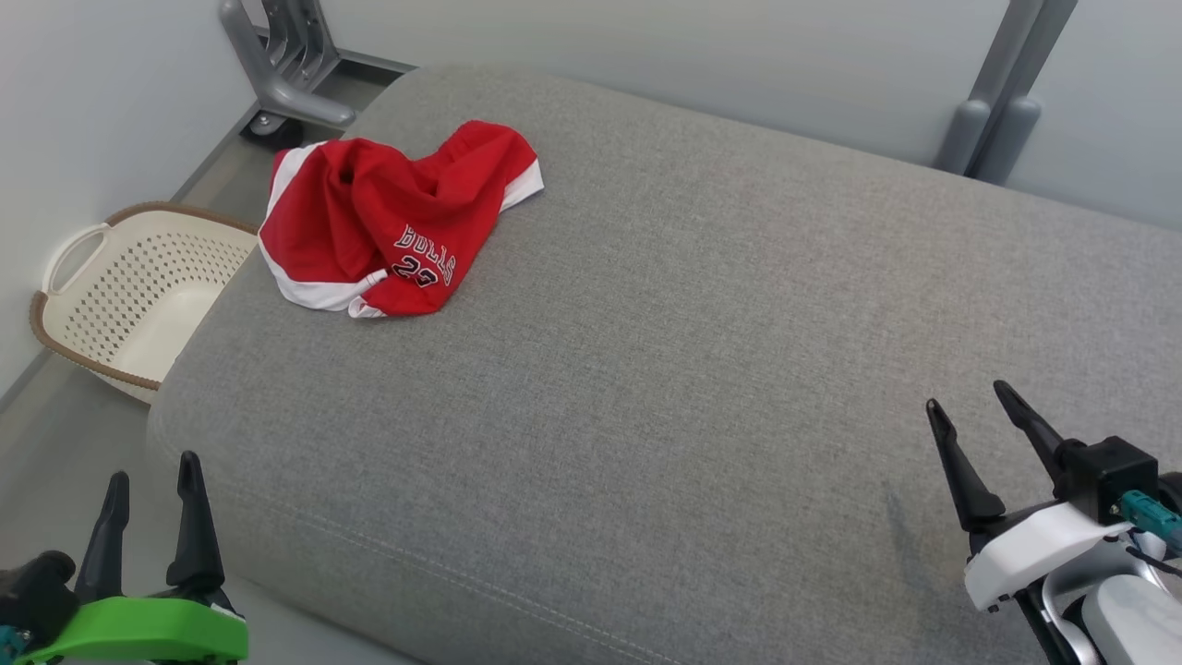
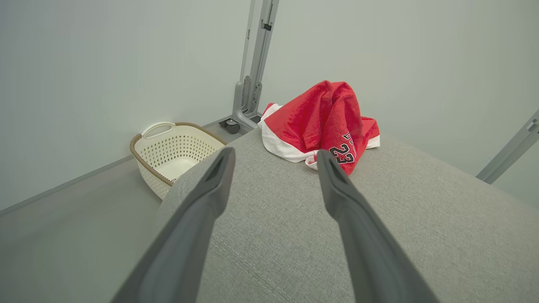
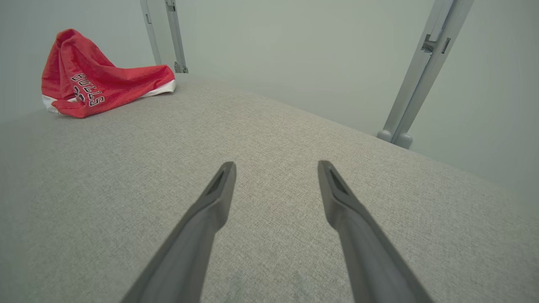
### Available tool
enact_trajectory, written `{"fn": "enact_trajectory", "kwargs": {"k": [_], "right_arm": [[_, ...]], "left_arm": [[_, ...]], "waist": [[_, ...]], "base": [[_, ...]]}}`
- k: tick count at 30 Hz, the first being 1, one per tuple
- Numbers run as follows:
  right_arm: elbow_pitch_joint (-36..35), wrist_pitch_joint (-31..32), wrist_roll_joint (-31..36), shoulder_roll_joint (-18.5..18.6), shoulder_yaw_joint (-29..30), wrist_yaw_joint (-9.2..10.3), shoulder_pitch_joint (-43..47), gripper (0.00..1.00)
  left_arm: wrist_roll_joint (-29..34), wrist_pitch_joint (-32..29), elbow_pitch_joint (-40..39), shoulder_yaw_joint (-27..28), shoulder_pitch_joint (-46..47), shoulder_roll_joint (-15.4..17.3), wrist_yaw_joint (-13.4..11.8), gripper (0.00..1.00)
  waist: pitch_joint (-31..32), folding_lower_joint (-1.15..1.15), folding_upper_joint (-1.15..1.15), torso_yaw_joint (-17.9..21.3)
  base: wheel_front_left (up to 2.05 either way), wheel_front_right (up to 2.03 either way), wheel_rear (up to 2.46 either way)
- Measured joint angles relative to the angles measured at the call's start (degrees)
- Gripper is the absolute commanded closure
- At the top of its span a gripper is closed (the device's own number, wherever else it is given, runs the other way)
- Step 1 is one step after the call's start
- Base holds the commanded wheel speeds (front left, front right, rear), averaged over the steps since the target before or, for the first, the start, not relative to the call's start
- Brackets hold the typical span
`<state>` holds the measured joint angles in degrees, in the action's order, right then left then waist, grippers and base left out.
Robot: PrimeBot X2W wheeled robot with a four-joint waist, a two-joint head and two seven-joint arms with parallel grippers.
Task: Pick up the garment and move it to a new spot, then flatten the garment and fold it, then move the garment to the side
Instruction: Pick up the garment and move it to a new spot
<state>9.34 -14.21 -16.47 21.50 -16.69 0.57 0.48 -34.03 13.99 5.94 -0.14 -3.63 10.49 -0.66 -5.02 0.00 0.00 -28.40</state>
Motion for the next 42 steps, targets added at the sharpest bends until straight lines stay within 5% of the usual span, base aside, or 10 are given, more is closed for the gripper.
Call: {"fn": "enact_trajectory", "kwargs": {"k": [10,19,25,42], "right_arm": [[-3.3,2.0,2.0,3.5,1.1,-0.07,-5.1,0.0],[-6.4,4.8,3.8,5.5,-0.4,-2.07,-10.1,0.0],[-8.0,5.9,4.0,6.2,-0.3,-2.45,-12.6,0.0],[-10.3,6.7,5.5,9.3,2.9,-2.55,-18.8,0.0]], "left_arm": [[-7.3,-17.4,-0.6,0.6,16.0,8.7,2.8,0.0],[-19.0,-34.3,6.3,4.9,30.8,11.2,-0.1,0.0],[-20.1,-37.8,9.4,8.4,36.1,14.2,-2.9,0.0],[-21.6,-42.2,19.9,6.9,44.4,12.0,-4.7,0.0]], "waist": [[-7.2,0.0,0.0,1.2],[-14.0,0.01,0.0,3.9],[-17.7,0.01,0.0,6.3],[-29.7,0.01,0.0,13.5]], "base": [[0.0,0.0,0.0],[0.0,0.0,0.0],[0.0,0.0,0.0],[0.0,0.0,0.0]]}}
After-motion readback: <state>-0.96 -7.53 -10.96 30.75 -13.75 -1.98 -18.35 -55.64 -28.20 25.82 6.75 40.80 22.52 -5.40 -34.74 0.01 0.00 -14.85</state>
